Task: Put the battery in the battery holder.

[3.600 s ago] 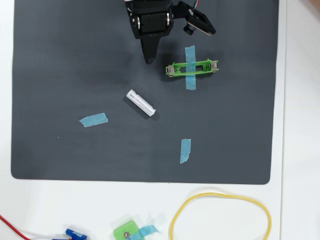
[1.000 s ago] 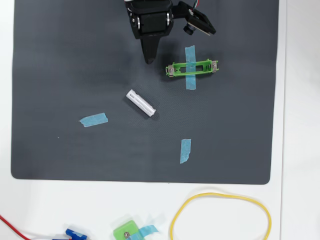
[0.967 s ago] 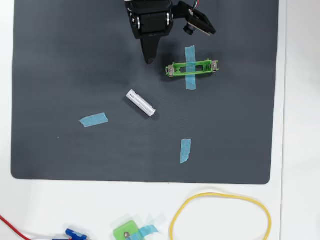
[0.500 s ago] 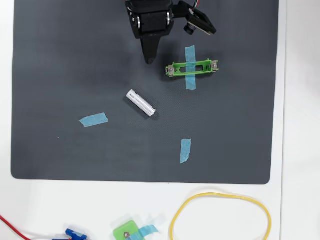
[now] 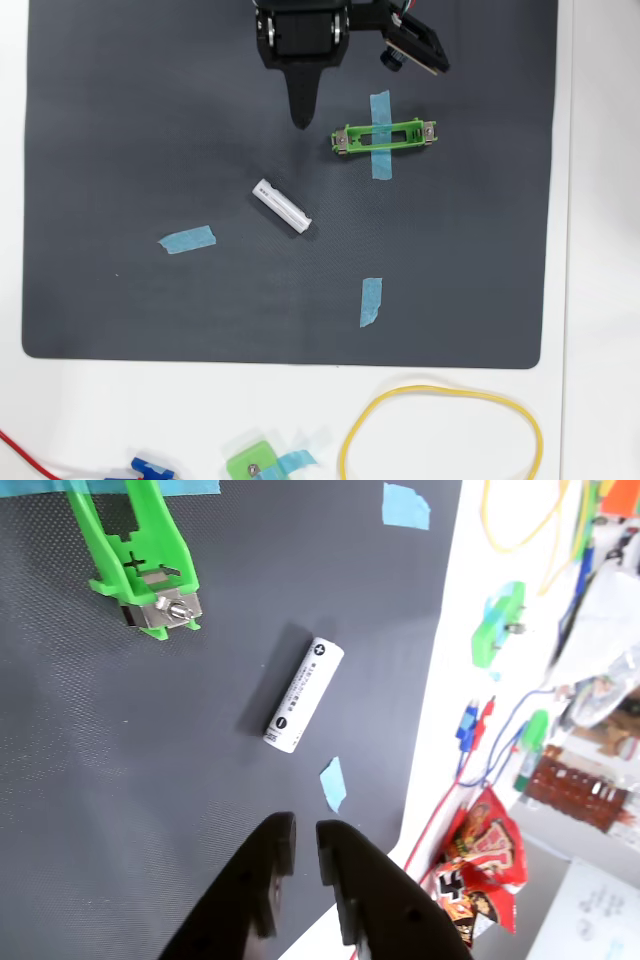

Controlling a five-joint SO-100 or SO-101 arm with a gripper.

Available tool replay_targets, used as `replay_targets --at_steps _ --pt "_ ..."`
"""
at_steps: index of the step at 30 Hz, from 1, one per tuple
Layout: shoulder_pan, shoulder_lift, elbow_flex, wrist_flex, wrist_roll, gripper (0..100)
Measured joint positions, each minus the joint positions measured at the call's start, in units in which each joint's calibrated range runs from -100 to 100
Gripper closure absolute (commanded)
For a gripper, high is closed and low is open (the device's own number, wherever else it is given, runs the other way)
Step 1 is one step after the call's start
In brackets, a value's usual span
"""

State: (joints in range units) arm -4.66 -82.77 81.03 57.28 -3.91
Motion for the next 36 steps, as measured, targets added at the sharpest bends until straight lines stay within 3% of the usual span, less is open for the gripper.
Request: replay_targets --at_steps 8,14,19,26,36 --pt "1.2 21.3 -15.3 0.0 -6.3 100" --pt "4.8 31.5 -21.1 -0.7 -16.9 100" --pt "6.5 37.2 -21.5 -9.1 -23.2 100" --pt "6.2 46.0 -21.9 -14.3 -22.5 100" --pt "4.4 53.7 -29.3 -11.1 -14.5 100"
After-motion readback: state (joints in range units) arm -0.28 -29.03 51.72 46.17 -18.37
